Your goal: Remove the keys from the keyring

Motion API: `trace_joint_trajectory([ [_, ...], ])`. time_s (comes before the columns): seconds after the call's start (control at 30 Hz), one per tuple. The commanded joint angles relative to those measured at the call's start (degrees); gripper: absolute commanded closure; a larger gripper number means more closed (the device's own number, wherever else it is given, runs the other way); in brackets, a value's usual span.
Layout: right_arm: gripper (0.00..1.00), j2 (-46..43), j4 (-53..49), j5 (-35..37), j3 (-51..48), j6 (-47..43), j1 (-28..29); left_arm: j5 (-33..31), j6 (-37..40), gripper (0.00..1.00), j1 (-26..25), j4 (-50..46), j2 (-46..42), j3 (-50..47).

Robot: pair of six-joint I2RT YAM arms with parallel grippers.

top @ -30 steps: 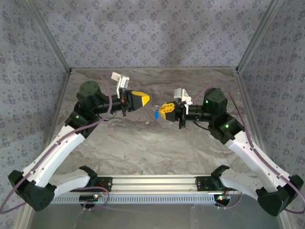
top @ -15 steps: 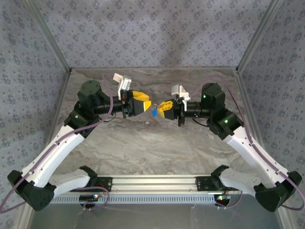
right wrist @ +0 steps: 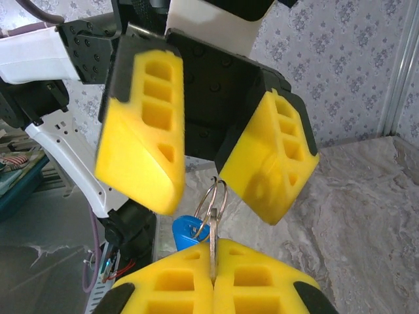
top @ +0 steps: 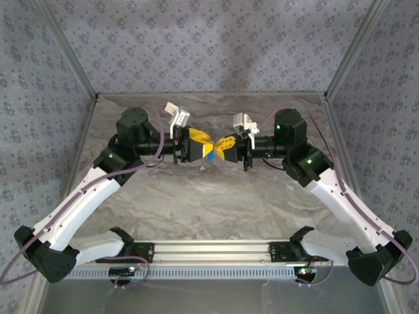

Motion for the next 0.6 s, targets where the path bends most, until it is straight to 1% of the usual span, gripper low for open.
trace_joint_trajectory([
  [0.0,1.00,-0.2,-1.2,-1.5,1.8,-0.4,-0.3,1.5,1.4,0.57,-0.5,0.0,-0.1,2.4],
  [0.03,1.00,-0.2,-1.2,-1.5,1.8,-0.4,-0.4,1.3,1.4,0.61,-0.4,0.2,-0.2,2.5],
  [0.13,1.00,-0.1,-1.3,-1.6,1.7,-0.4,-0.5,1.0,1.5,0.67,-0.5,0.3,-0.4,2.5],
  [0.2,1.00,-0.2,-1.3,-1.6,1.5,-0.6,-0.6,0.8,1.3,0.69,-0.5,0.7,-0.6,2.4],
  [0.3,1.00,-0.2,-1.2,-1.5,1.3,-0.5,-0.6,0.7,0.5,0.79,-0.5,2.2,-1.0,1.9],
  [0.37,1.00,-0.7,-0.8,-1.3,1.0,-0.7,-0.6,0.2,-0.2,0.94,-0.5,3.4,-1.4,1.3],
  [0.43,1.00,-1.0,-0.1,-1.0,0.5,-0.5,-0.5,-0.9,-0.9,1.00,-0.4,4.7,-2.1,0.6],
  [0.5,1.00,-1.7,1.2,-0.5,0.4,-0.4,-0.5,-1.7,-2.3,1.00,-0.3,6.7,-2.6,-0.4],
  [0.57,1.00,-2.7,3.1,0.3,-2.8,-0.1,-0.5,-2.6,-4.0,1.00,0.1,9.0,-3.3,-1.5],
])
